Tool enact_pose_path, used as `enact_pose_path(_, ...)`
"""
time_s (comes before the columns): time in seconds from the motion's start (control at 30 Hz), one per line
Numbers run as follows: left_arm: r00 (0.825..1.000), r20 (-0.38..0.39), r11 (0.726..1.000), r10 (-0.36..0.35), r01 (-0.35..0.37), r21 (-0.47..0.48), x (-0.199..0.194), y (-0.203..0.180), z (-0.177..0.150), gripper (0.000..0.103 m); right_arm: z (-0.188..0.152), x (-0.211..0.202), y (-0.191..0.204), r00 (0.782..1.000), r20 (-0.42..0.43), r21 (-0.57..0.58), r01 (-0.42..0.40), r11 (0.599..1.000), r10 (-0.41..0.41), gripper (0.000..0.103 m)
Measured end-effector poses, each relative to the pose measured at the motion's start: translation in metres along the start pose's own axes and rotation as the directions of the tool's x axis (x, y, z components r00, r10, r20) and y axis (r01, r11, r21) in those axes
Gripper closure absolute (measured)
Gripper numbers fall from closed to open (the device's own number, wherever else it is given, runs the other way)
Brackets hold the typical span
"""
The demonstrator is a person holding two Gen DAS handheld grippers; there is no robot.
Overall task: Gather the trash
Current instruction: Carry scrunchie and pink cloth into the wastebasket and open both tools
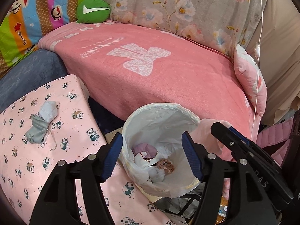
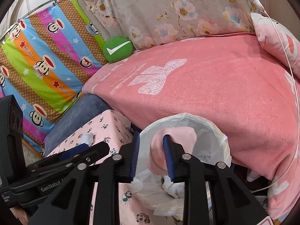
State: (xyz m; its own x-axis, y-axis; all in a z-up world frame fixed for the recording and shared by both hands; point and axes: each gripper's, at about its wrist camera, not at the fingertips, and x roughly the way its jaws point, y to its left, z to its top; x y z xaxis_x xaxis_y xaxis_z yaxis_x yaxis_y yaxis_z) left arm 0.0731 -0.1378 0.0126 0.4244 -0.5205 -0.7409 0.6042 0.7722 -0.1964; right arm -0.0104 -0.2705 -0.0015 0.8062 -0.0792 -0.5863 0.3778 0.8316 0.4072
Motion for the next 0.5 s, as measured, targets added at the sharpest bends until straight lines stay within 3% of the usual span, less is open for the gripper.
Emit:
enact_pose_path(0.33,1.0,0.011,0.998,0.023,-0.022,-0.05,-0.007,0.022,-0.002,0.04,-0.001,0.006,0.009,1.0,-0.011,-0.022,-0.011,1.0,0.01,0.068)
enact_pose_path(0.4,1.0,0.014,0.998,0.027,-0.027,-0.061,-0.009,0.028,-0.002,0.04,-0.001,0.009,0.01,1.0,-0.017,-0.025,-0.009,1.0,0.009,0.064)
enact_pose_path(0.43,0.999,0.015,0.997,0.029,-0.028,-0.066,-0.009,0.03,-0.002,0.04,-0.002,0.011,0.01,1.0,-0.026,-0.027,-0.007,1.0,0.006,0.056)
enact_pose_path(0.5,0.999,0.017,0.996,0.032,-0.03,-0.078,-0.011,0.036,-0.003,0.04,-0.004,0.025,0.009,0.996,-0.086,-0.035,0.013,0.999,-0.016,0.051)
